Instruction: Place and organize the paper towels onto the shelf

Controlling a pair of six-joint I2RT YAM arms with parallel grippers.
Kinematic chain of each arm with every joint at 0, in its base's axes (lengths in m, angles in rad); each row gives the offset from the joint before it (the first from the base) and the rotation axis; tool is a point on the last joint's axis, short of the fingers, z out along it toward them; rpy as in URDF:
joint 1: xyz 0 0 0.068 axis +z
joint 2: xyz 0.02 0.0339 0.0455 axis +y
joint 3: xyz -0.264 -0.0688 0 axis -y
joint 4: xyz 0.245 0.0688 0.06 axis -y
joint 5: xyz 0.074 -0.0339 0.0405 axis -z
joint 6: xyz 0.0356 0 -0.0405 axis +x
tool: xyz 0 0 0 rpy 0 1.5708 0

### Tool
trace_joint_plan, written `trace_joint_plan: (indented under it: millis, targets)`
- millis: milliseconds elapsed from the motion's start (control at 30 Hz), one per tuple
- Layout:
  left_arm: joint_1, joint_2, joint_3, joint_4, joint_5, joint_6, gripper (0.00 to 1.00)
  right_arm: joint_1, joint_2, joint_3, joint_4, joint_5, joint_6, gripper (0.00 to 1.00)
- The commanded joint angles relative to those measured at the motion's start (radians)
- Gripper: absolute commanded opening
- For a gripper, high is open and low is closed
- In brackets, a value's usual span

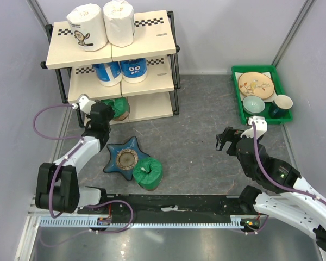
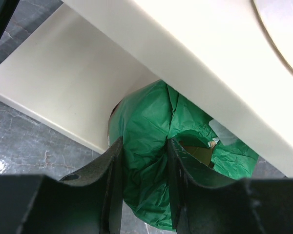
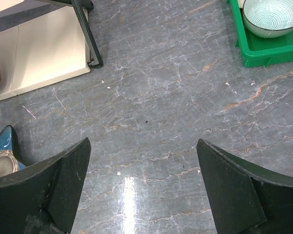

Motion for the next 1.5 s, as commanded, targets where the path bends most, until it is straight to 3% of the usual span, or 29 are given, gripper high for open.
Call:
trace_joint_plan:
  millis: [0, 1167, 1467]
  targets:
    - [0.013, 0.025, 0.027, 0.131, -0.038, -0.05, 0.3, 0.002, 0.002, -0.01, 0.019, 0.024, -0.003, 0.98]
    - [0.044, 0.154, 0.096, 0.177, -0.05, 0.005, 0.34, 0.002, -0.001, -0.012, 0.005, 0.037, -0.009, 0.98]
    - [0.045, 0.165, 0.092, 0.176, -0.046, 0.002, 0.48, 0.002, -0.004, -0.009, 0.004, 0.036, -0.014, 0.98]
